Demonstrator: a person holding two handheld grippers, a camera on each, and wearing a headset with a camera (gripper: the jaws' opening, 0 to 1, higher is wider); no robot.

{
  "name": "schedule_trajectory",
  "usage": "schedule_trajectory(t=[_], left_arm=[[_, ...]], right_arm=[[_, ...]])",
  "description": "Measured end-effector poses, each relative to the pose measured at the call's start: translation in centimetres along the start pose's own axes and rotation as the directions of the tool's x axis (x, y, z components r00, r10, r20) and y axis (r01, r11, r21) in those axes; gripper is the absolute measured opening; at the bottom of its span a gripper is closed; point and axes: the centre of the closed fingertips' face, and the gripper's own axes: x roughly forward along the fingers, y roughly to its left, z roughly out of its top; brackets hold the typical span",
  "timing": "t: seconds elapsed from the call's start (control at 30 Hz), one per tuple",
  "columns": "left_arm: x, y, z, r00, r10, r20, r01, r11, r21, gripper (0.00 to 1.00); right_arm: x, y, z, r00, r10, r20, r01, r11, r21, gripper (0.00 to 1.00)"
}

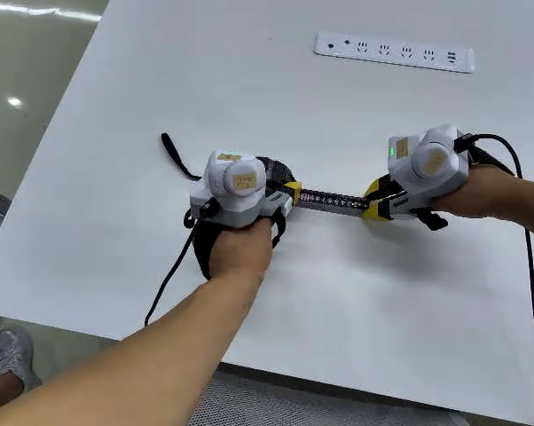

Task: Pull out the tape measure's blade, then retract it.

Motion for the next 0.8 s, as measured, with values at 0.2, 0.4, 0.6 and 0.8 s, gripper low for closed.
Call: schedule_trajectory(t=[0.2,0.4,0.6,0.8], left_arm=[[0.1,0.1,-0.1,1.0,-0.001,0.0,0.001,1.0,-0.001,0.58],[0.0,0.0,0.0,1.0,-0.002,0.0,0.002,1.0,-0.001,0.58],[0.0,0.1,0.0,1.0,-0.003,-0.001,0.003,1.0,-0.004,0.58],[0.1,0.2,0.0,1.0,-0.005,-0.002,0.005,1.0,-0.007,0.58]], right_arm=[[0.5,-0.1,0.8,1.0,0.0,0.009,0.001,1.0,-0.002,0.11],[1.1,-0.1,1.7,0.9998,0.002,0.019,-0.002,1.0,-0.003,0.11],[1.7,-0.1,2.6,0.9996,0.006,0.027,-0.006,1.0,-0.009,0.11],[2.1,-0.2,3.4,0.9993,0.006,0.036,-0.006,1.0,-0.013,0.11]])
